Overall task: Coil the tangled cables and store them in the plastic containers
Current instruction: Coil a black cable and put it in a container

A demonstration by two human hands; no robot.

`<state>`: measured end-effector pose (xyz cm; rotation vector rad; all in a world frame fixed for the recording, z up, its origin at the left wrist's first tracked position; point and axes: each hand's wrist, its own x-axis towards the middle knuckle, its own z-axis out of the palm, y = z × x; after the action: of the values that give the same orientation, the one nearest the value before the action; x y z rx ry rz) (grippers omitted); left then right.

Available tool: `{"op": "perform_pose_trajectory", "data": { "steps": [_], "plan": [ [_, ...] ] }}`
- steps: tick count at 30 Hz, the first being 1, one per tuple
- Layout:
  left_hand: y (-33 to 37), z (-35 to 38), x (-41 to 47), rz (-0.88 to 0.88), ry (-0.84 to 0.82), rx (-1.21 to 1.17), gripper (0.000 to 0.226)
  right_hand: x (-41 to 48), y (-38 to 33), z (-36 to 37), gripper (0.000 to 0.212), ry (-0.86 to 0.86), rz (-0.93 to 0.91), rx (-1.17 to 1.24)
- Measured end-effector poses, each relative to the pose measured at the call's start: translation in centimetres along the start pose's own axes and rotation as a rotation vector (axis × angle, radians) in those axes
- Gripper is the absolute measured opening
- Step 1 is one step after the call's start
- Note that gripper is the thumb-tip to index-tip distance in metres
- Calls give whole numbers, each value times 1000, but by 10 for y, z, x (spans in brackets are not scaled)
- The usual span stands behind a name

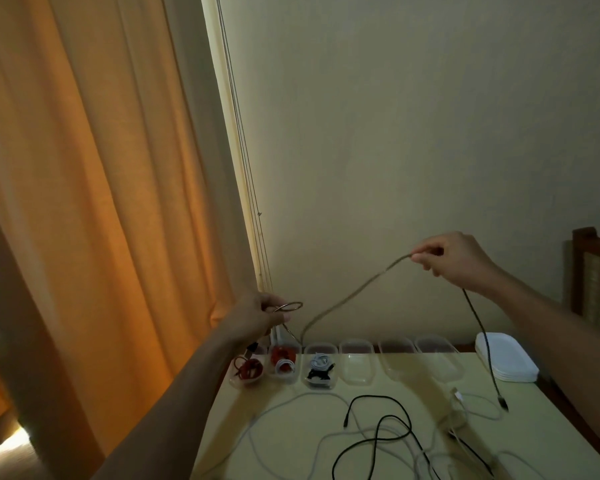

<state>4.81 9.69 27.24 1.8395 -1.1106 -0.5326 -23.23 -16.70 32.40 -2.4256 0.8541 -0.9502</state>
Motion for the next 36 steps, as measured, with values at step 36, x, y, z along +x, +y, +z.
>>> {"op": "perform_pose_trajectory", "data": {
  "steps": [36],
  "plan": [
    [76,48,-42,127,-175,-351,29,-82,-70,77,21,121,179,951]
  ]
}}
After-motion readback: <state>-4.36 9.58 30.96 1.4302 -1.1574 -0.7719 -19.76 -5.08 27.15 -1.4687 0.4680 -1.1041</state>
